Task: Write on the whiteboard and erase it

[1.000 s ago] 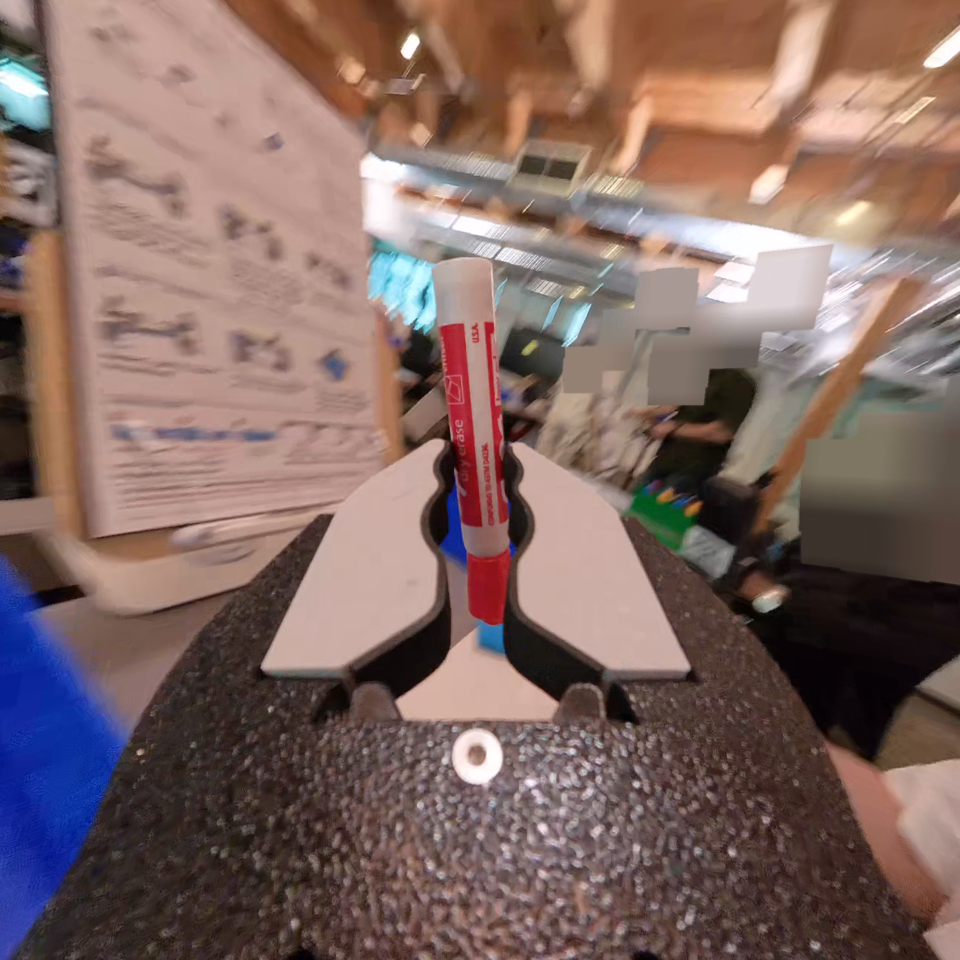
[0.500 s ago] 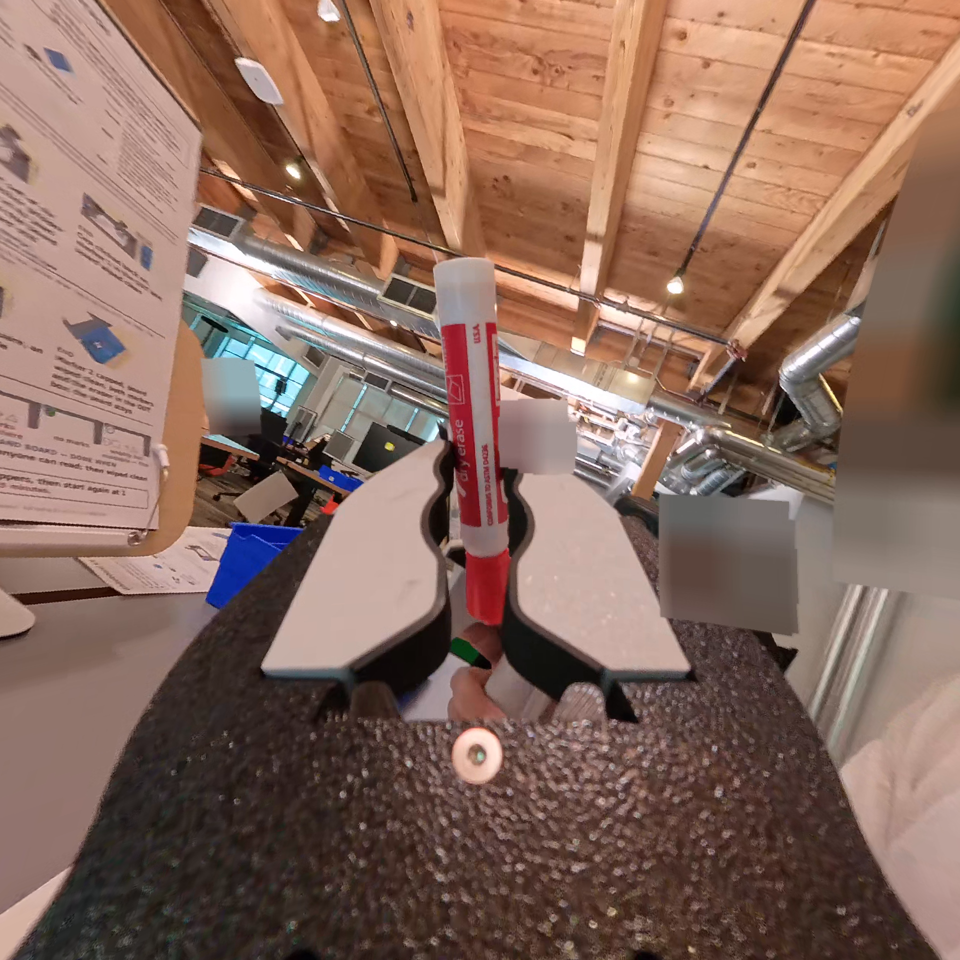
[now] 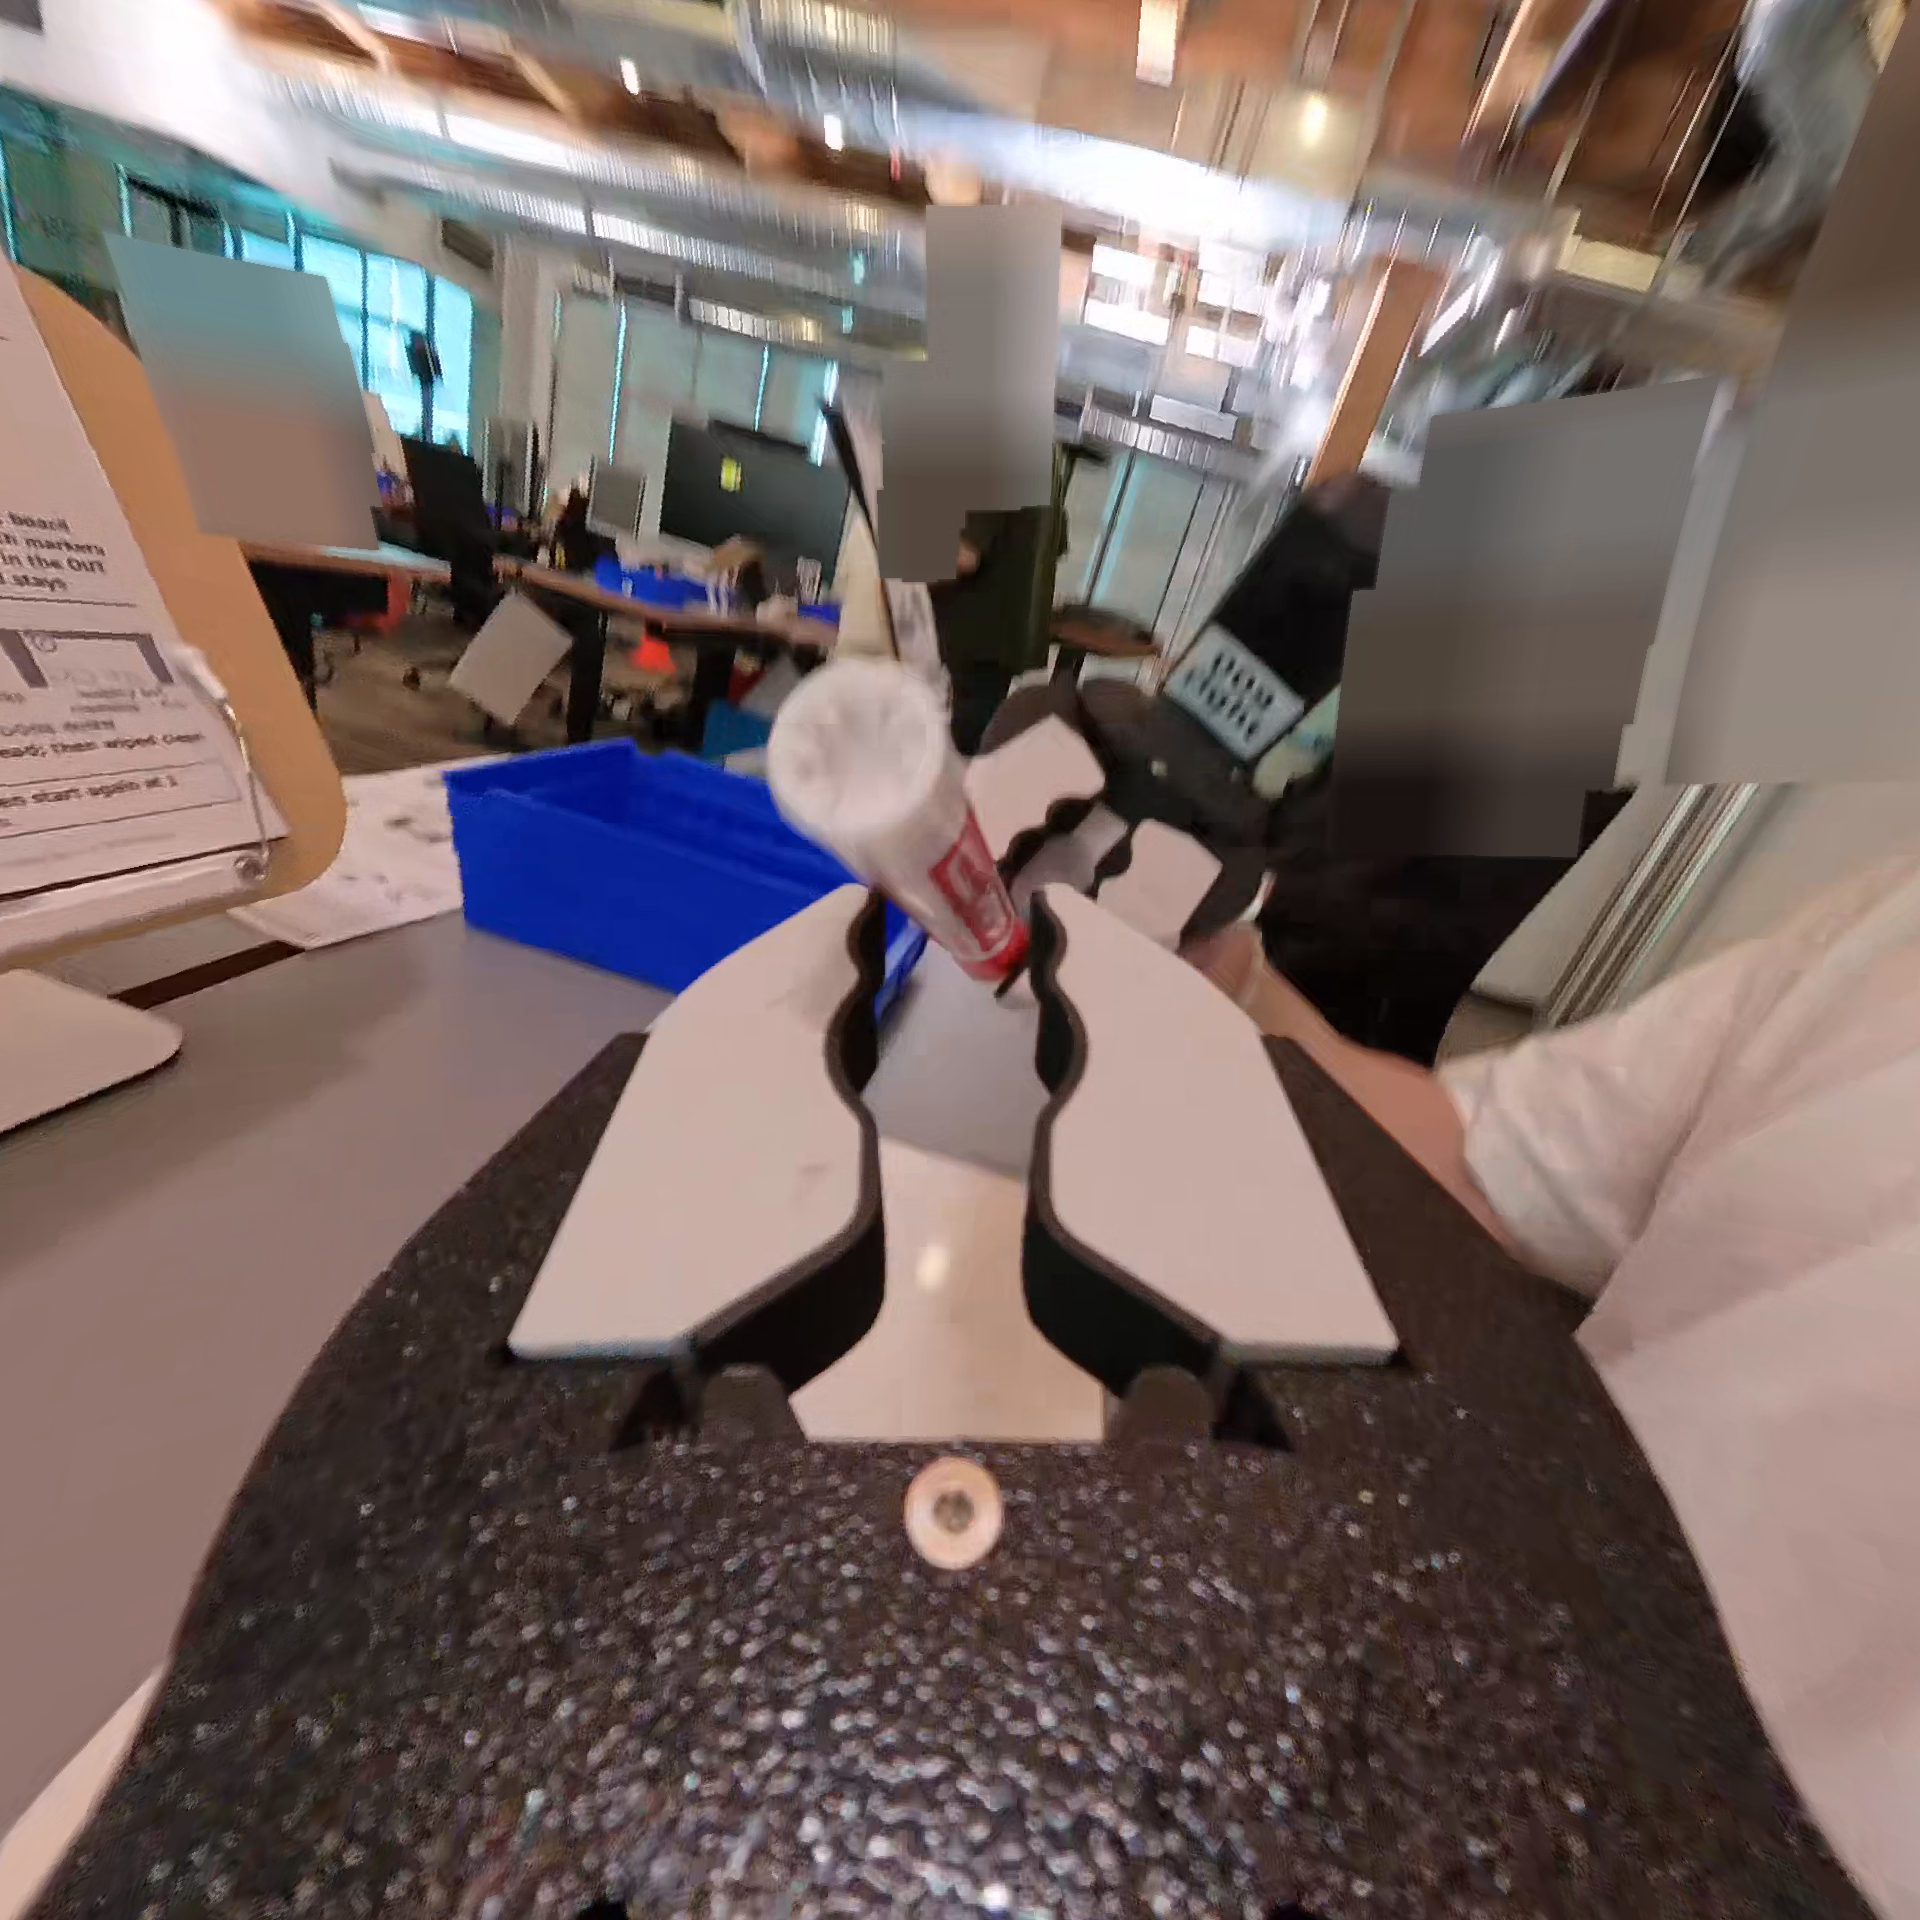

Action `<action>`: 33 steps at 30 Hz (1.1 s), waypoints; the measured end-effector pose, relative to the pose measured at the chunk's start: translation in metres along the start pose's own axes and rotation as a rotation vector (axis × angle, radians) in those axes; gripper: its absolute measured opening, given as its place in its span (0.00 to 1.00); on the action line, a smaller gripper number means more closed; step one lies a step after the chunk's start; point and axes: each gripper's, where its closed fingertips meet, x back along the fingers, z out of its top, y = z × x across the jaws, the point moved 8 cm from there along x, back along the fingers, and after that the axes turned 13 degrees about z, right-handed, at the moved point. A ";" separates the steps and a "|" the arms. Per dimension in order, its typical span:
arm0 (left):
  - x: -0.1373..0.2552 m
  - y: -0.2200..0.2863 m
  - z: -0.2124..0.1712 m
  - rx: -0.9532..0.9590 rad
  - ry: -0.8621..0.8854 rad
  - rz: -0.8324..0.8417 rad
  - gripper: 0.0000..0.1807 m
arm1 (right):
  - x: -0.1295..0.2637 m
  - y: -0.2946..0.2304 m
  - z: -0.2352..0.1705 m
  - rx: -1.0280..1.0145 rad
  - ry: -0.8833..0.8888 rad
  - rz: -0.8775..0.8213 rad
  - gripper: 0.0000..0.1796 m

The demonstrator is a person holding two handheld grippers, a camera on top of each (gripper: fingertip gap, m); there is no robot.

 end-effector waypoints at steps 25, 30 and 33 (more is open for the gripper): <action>-0.006 0.011 -0.001 -0.139 -0.282 -0.128 0.13 | 0.005 -0.010 -0.017 0.027 0.054 0.153 0.11; -0.005 0.010 -0.003 -0.145 -0.290 -0.103 0.15 | 0.006 -0.009 -0.015 -0.019 0.116 0.165 0.11; -0.005 0.011 -0.003 -0.126 -0.273 -0.115 0.12 | 0.004 -0.008 -0.014 -0.031 0.132 0.167 0.11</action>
